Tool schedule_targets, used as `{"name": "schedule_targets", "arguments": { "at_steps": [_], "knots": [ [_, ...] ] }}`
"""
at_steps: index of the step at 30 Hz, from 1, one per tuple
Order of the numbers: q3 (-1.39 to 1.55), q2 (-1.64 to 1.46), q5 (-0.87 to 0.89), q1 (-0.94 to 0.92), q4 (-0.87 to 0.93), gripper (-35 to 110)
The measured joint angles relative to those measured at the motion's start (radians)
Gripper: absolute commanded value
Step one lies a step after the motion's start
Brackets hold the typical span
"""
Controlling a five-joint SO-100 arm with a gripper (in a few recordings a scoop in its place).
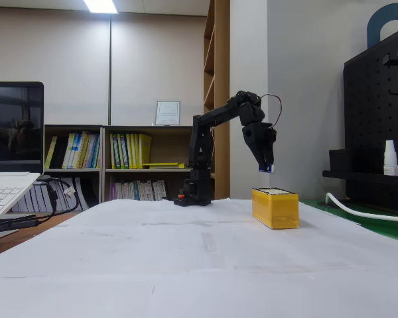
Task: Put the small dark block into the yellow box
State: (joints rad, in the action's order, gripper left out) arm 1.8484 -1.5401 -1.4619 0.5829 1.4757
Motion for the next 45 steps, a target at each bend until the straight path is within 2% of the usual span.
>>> {"name": "schedule_targets", "arguments": {
  "at_steps": [6,8,14,22,31,38,40,45],
  "knots": [
    [-0.008,-0.005,0.000,0.023,-0.032,4],
    [-0.008,-0.012,0.000,0.026,-0.034,13],
    [-0.008,-0.012,0.000,0.021,-0.034,27],
    [-0.005,0.037,0.044,-0.011,-0.026,27],
    [-0.044,0.390,0.055,-0.196,-0.003,26],
    [-0.436,0.709,-0.005,-0.410,-0.026,6],
    [-0.621,0.810,-0.035,-0.469,-0.087,0],
    [-1.137,1.115,-0.081,-0.561,-0.301,0]
  ]
}}
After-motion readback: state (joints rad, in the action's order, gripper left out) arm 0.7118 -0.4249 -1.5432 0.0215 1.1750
